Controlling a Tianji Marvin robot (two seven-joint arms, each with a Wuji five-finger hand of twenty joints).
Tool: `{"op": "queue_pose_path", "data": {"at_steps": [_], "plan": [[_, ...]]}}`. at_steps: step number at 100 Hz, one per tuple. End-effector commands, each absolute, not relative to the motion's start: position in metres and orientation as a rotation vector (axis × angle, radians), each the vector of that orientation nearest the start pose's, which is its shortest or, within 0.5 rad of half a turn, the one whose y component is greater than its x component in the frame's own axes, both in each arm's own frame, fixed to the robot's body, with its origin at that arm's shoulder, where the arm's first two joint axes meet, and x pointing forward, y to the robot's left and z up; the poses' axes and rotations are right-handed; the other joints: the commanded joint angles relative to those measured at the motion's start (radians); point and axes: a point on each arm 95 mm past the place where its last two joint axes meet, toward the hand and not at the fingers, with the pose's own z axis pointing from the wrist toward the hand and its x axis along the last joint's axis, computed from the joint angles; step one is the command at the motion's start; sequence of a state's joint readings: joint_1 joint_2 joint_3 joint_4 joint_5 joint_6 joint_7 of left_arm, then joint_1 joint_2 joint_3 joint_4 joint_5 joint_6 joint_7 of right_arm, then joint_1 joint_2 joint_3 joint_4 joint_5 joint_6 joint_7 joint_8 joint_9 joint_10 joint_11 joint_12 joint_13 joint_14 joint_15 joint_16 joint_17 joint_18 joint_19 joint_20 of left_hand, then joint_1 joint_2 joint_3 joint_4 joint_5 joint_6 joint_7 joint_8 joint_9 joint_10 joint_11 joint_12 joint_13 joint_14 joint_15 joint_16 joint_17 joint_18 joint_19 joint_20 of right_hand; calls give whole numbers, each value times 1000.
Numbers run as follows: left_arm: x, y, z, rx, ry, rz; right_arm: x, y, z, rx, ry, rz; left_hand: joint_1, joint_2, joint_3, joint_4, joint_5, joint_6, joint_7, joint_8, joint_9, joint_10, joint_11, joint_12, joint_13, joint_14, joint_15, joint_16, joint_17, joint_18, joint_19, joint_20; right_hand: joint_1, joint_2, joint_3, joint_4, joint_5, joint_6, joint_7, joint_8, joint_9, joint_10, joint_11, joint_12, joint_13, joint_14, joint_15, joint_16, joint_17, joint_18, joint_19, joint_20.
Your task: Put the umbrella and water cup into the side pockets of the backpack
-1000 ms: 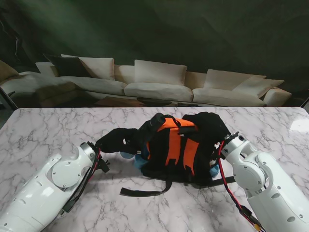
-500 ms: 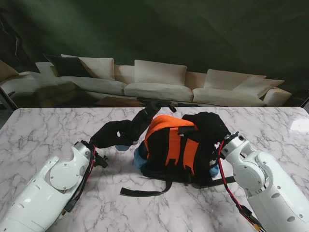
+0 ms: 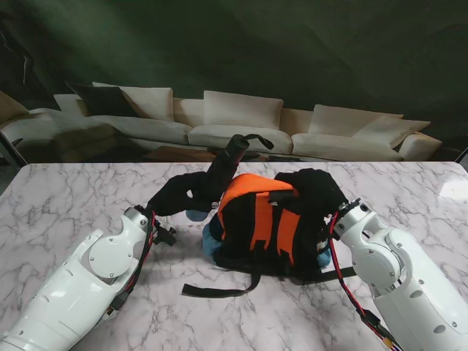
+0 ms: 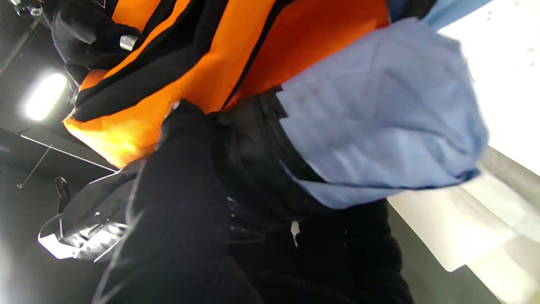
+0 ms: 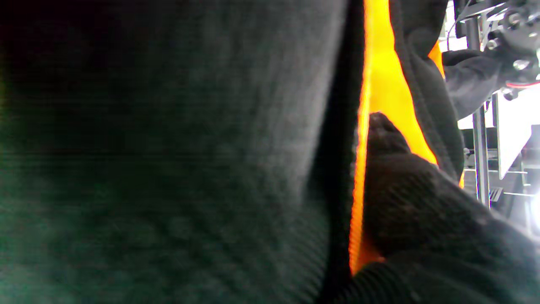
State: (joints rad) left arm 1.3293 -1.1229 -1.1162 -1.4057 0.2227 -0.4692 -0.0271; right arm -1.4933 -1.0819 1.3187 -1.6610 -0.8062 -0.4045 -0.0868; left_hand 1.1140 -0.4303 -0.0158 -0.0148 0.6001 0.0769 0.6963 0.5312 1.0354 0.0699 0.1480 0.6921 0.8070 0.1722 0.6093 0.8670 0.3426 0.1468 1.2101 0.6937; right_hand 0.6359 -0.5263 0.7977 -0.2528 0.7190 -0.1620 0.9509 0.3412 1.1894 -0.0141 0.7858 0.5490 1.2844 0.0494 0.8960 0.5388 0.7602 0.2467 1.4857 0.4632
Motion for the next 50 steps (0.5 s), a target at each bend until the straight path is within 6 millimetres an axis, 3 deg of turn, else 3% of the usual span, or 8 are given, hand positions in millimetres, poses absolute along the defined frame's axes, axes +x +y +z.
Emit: {"op": "queue_pose_path", "data": {"at_steps": [1,50], "plan": [[450,-44,-276,-1452,1263,-2420,417,0,-245,959,1421,1973,108,129,89,16,111,-152,82,-10,95,-112,17,-25,11,-60,60,30,-25,-33,29,33,109,55,78,32,38,-125,36,1,6,-41,-8,-3,32,-25,0,8,-6,5,7,9],[438,-73,-291,-1534,1292,-2496,420,2,-245,973,1417,1971,71,91,87,13,179,-118,53,-128,144,-105,2,-188,47,-79,76,14,-29,-48,29,38,110,56,78,32,39,-126,37,1,5,-43,-8,-3,32,-25,0,7,-5,6,7,10]]}}
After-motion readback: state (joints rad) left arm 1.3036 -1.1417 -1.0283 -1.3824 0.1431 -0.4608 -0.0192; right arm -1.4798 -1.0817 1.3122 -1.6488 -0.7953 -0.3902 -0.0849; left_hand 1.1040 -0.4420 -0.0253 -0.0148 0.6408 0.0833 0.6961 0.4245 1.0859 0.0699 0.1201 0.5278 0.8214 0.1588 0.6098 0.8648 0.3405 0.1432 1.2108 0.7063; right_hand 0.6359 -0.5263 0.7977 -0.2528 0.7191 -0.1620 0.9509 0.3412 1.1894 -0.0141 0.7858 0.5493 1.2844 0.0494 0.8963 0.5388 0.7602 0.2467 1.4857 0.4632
